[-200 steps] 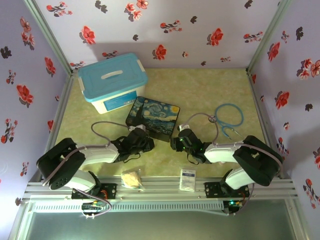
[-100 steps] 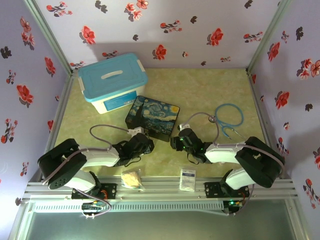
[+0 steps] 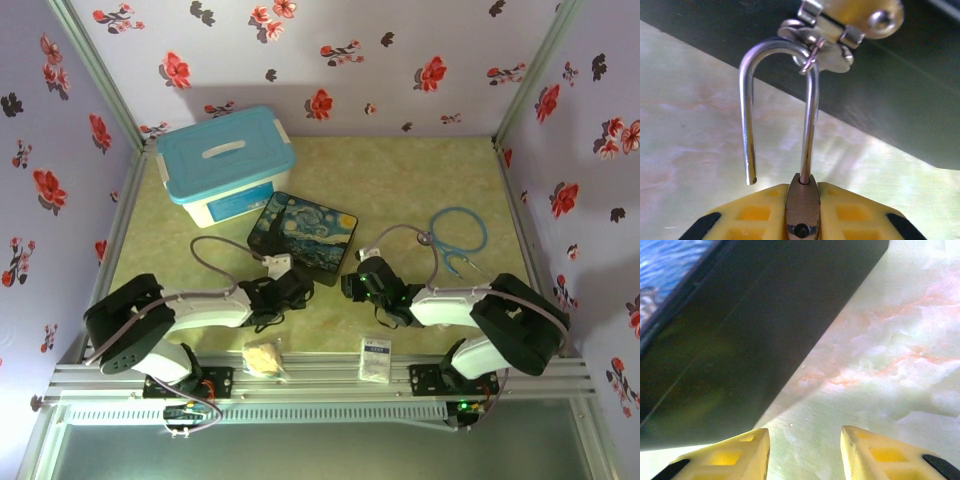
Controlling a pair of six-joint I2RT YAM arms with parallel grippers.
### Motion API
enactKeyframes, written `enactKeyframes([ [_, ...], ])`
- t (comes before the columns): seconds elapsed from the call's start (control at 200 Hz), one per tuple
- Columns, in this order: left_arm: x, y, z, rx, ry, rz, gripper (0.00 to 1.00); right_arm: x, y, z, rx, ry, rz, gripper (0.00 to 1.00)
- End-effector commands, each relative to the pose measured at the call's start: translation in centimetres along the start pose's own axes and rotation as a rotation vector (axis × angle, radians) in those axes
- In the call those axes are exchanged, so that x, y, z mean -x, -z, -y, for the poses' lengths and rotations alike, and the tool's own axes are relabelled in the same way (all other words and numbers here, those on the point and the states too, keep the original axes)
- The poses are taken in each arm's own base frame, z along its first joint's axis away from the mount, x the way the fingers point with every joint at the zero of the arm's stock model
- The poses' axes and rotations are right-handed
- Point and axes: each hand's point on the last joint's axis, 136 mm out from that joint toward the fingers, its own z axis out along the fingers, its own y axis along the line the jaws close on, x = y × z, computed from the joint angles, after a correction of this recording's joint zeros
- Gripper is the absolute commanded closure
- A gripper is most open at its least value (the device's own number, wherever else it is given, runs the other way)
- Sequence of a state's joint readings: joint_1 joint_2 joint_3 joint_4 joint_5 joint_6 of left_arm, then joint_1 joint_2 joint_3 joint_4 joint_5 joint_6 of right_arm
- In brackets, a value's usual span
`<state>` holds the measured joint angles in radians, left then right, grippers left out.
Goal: Unlock the padlock with the key
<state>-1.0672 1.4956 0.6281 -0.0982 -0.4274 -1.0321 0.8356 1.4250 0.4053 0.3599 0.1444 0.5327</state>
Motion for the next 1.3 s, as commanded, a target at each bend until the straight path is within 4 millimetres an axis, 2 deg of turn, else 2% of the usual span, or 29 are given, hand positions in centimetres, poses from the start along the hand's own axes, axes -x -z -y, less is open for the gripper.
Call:
enactKeyframes([
  [0.0, -0.6, -0.1, -2.8, 0.162, -0.11, -0.009, 0.78, 0.1, -0.1, 0.8, -0.037, 0.001, 0.004, 0.57],
  [0.16, -0.8, -0.3, -2.5, 0.19, -0.15, -0.028, 0.76, 0.0, -0.2, 0.7, -0.033, 0.002, 0.0, 0.57],
  [0.35, -0.3, 0.7, -2.7, 0.315, -0.287, -0.001, 0.73, 0.0, -0.1, 0.9, -0.04, 0.003, 0.001, 0.57],
  [0.545, -0.5, 1.2, -0.4, 0.33, -0.377, 0.027, 0.72, -0.3, -0.4, 0.9, -0.037, 0.001, -0.003, 0.58],
  [0.705, -0.5, 1.3, 0.1, 0.34, -0.392, 0.029, 0.63, -0.4, -0.5, 0.8, -0.035, -0.001, -0.007, 0.58],
  [0.8, -0.4, 1.5, 0.3, 0.325, -0.377, 0.031, 0.63, -0.3, -0.3, 0.7, -0.029, -0.004, -0.003, 0.58],
  [0.875, 0.0, 2.2, 1.2, 0.256, -0.352, 0.044, 0.59, 0.3, 0.5, -0.1, 0.016, -0.007, 0.037, 0.58],
  [0.92, 0.6, 2.9, 2.1, 0.192, -0.331, 0.061, 0.53, 0.4, 1.1, -0.6, 0.046, -0.013, 0.065, 0.56],
  [0.985, 1.7, 4.3, 3.3, 0.093, -0.307, 0.095, 0.39, 0.5, 1.9, -1.1, 0.081, -0.024, 0.09, 0.52],
  [1.06, 3.4, 6.1, 3.9, 0.011, -0.271, 0.135, 0.27, 0.6, 2.6, -2.1, 0.119, -0.014, 0.108, 0.47],
  [1.15, 5.1, 7.6, 3.7, -0.08, -0.193, 0.146, 0.23, 0.5, 3.3, -3.3, 0.15, 0.008, 0.106, 0.36],
  [1.275, 6.5, 8.4, 2.4, -0.192, -0.061, 0.145, 0.22, 0.6, 4.0, -5.9, 0.226, 0.037, 0.11, 0.3],
  [1.295, 6.7, 8.4, 2.1, -0.205, -0.044, 0.15, 0.22, 0.6, 4.1, -6.3, 0.241, 0.038, 0.109, 0.25],
])
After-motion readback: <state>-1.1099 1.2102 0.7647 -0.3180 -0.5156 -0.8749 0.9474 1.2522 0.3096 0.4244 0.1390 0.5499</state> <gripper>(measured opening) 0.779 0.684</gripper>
